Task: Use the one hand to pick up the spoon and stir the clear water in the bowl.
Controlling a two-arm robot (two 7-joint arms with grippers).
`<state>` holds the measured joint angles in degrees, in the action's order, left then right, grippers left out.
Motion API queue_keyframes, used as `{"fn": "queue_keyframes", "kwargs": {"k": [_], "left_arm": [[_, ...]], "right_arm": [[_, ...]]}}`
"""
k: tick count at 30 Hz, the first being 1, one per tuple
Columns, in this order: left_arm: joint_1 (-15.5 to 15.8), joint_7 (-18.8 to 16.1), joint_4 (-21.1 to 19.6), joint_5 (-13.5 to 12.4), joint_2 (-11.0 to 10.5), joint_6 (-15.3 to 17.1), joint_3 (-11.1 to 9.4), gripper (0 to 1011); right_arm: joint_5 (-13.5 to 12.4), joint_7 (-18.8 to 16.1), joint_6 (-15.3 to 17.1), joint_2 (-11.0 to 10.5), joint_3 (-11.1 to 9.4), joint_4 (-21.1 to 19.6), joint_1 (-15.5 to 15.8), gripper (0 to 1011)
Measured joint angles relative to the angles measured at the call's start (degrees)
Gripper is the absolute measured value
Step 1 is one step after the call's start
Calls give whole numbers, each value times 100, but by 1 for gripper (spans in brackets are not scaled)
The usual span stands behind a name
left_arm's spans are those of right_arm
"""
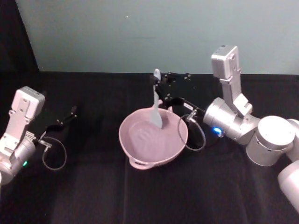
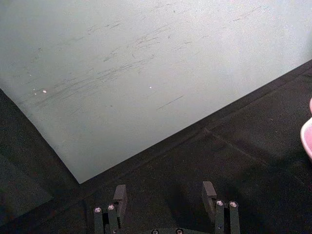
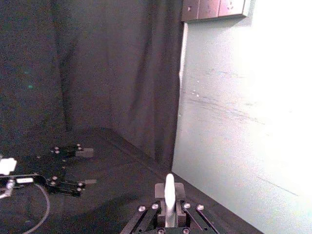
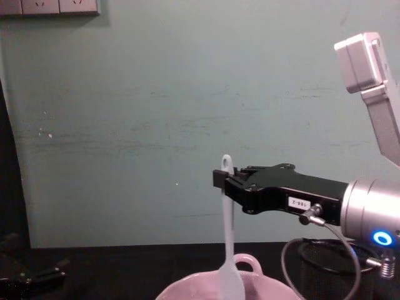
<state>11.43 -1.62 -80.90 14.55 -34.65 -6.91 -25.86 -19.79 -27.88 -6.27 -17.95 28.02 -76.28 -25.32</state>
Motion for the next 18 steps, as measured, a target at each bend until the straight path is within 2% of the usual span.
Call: {"fn": "queue_keyframes", "kwargs": {"k": [8, 18], "left_arm": [[0, 0, 0, 0, 0, 0, 0, 1011], [0, 0, 0, 0, 0, 0, 0, 1011]], "right_arm": [[59, -79, 100, -187, -141, -196, 103, 119], [-361, -443, 492, -490, -224, -641, 351, 119]]}}
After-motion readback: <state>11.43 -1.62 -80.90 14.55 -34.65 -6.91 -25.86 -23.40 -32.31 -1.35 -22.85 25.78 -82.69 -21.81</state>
